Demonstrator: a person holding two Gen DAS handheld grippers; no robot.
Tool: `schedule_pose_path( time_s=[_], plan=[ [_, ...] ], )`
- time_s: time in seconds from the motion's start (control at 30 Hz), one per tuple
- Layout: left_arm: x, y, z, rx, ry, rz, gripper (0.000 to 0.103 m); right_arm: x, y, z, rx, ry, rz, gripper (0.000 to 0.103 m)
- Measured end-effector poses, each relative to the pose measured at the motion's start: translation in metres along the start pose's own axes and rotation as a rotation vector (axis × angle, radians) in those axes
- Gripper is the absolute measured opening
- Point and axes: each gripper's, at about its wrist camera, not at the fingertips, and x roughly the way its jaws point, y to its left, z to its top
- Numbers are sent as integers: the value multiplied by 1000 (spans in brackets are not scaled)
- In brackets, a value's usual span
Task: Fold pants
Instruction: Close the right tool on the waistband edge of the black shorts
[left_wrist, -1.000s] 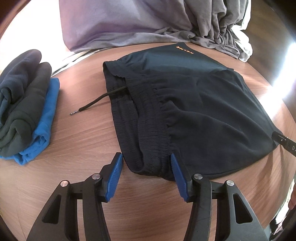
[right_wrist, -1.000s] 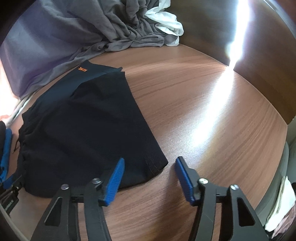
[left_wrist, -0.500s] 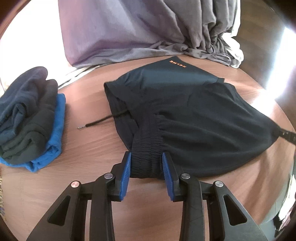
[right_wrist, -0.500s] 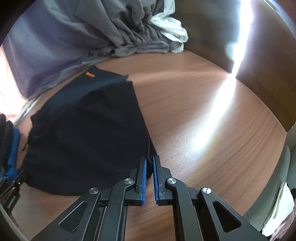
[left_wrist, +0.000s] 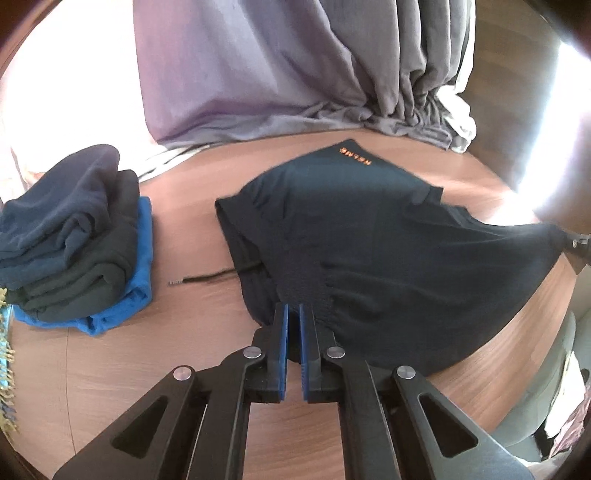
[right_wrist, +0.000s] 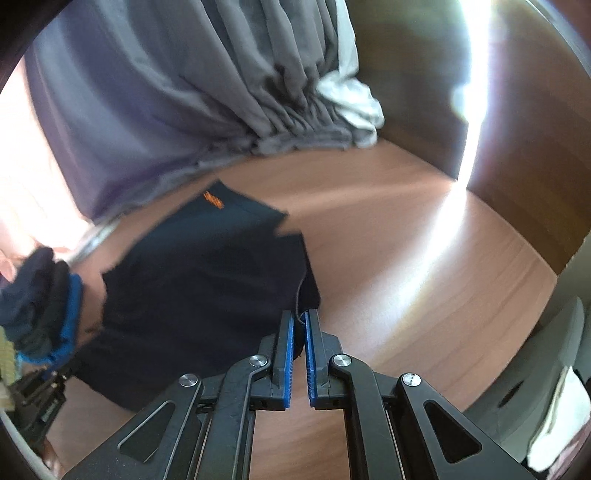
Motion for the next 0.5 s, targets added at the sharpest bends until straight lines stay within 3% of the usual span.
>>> schedule_pose_path(
  time_s=[0.2, 0.5],
  plan=[
    [-14, 0, 10, -34, -47, -8, 7, -16, 10, 26, -30, -81, 65, 7],
    [-23, 0, 37, -97, -94, 13, 7, -5, 16, 61, -76, -120, 148, 7]
  ],
)
